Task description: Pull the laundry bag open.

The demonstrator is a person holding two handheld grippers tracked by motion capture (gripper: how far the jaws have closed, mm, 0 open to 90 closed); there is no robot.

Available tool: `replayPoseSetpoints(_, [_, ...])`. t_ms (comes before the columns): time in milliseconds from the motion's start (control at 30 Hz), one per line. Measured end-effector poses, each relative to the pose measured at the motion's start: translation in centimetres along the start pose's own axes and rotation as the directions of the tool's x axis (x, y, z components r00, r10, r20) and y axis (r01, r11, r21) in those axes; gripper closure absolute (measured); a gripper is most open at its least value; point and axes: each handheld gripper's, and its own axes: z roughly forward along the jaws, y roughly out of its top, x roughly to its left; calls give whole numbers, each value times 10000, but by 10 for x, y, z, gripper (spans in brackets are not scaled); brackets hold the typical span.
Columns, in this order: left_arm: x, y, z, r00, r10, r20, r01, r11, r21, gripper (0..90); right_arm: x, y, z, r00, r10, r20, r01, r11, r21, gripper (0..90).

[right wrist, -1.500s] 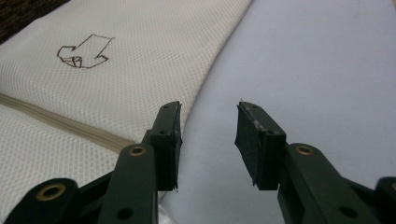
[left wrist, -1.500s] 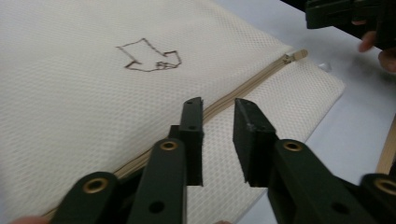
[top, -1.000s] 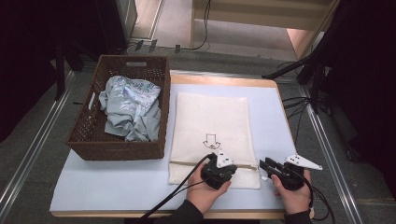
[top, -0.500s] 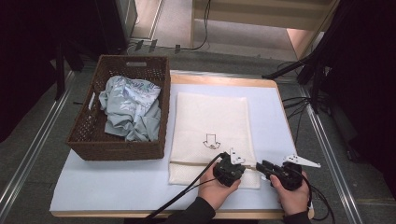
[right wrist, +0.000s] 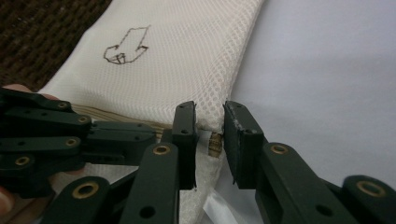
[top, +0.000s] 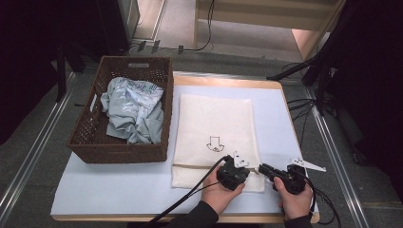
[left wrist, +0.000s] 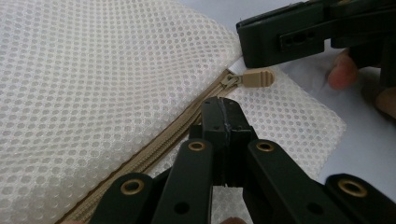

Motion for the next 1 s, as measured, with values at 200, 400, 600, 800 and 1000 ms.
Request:
replayPoseSetpoints(200, [0, 0, 0, 10000, 28, 81, -28, 10000, 1, 898, 0, 2, -1, 9981, -138, -596, 131, 9998, -124, 759])
replayPoseSetpoints(400, [-1, 1, 1, 9996, 72, 267, -73, 10000, 57, 883, -2, 1, 1, 9975, 120, -700, -113, 9999, 115, 756])
replayPoseSetpoints(600, [0, 1, 1, 9982, 84, 587, -85, 10000, 19, 810, 0, -1, 5, 9961, 221, -854, -194, 9993, 322, 763])
replayPoseSetpoints(800, [0, 0, 1, 9974, 71, 714, -72, 10000, 11, 778, 3, -1, 5, 9966, -164, -807, 174, 9998, 117, 826])
replayPoseSetpoints(1000, [1, 1, 1, 9961, -35, 883, 34, 10000, 7, 770, 8, -1, 5, 9965, -463, -703, 462, 9989, -23, 832])
